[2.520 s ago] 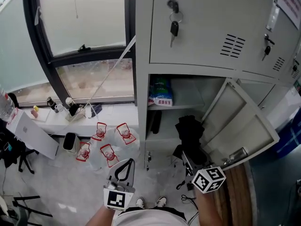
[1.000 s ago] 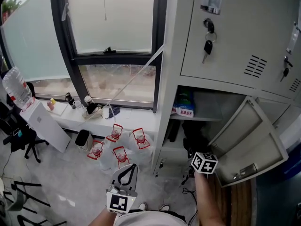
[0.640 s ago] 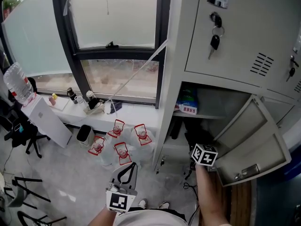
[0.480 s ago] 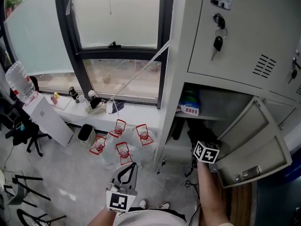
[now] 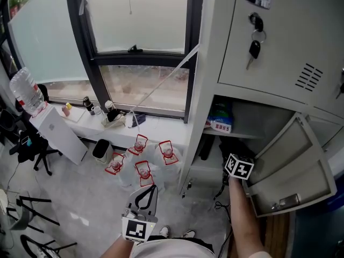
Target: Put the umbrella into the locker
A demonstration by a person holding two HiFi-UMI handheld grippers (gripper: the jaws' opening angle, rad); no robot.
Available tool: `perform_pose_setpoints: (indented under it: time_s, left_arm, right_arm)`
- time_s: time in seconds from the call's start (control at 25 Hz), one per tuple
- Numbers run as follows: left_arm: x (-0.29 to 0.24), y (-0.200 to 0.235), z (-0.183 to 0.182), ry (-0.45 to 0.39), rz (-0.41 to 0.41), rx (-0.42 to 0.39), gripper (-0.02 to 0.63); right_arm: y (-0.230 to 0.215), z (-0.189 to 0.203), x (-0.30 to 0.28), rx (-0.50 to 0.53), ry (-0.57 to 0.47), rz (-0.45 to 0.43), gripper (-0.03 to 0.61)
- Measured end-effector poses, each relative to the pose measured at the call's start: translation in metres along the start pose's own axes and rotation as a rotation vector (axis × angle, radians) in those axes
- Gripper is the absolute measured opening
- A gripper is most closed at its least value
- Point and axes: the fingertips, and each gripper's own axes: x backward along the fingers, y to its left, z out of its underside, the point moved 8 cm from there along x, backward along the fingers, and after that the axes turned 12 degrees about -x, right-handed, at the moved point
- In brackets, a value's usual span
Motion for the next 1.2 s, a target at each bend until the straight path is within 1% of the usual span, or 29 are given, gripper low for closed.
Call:
perform_pose_setpoints:
  time_s: [0.12,0.36,0.48,0.56,0.64,0.72,0.84,1.08,1.2]
  left_arm:
    - [-0.003,-0.001,0.000,0.005,0.002,-0.003,0.021]
    - [-0.007,-0.005,-0.001,0.002,0.010,-0.002,0.021]
    - [-0.008,-0.005,-0.003,-0.010,0.009,0.000,0.021]
    - [-0.007,-0.004,-0.003,-0.014,0.009,0.000,0.021]
    - [-0.006,-0.002,-0.003,-0.015,0.012,-0.003,0.021]
    - [-0.007,-0.002,-0.002,-0.018,0.018,-0.006,0.021]
    - [-0.008,-0.002,-0.003,-0.034,0.030,-0.003,0.021]
    - [-0.014,-0.002,-0.003,-0.056,0.064,0.005,0.021]
    - [-0.016,-0.005,-0.005,-0.070,0.090,0.002,0.021]
  right_arm:
    - [0.001,-0.005,-0.007,0.014,0.001,0.006,0.095]
    - [0.007,-0.007,-0.017,0.093,0.052,0.031,0.095]
    - [0.008,-0.005,-0.017,0.096,0.065,0.019,0.101]
    - [0.009,-0.006,-0.014,0.098,0.072,-0.002,0.120]
    - [0.012,-0.011,-0.007,0.121,0.053,-0.022,0.159]
    - [0.014,-0.015,0.001,0.154,0.024,-0.031,0.174]
    - [0.015,-0.011,0.012,0.186,0.008,-0.026,0.178]
    - [0.021,-0.008,0.034,0.214,-0.020,-0.031,0.178]
    - [0.019,-0.006,0.045,0.215,-0.027,-0.021,0.178]
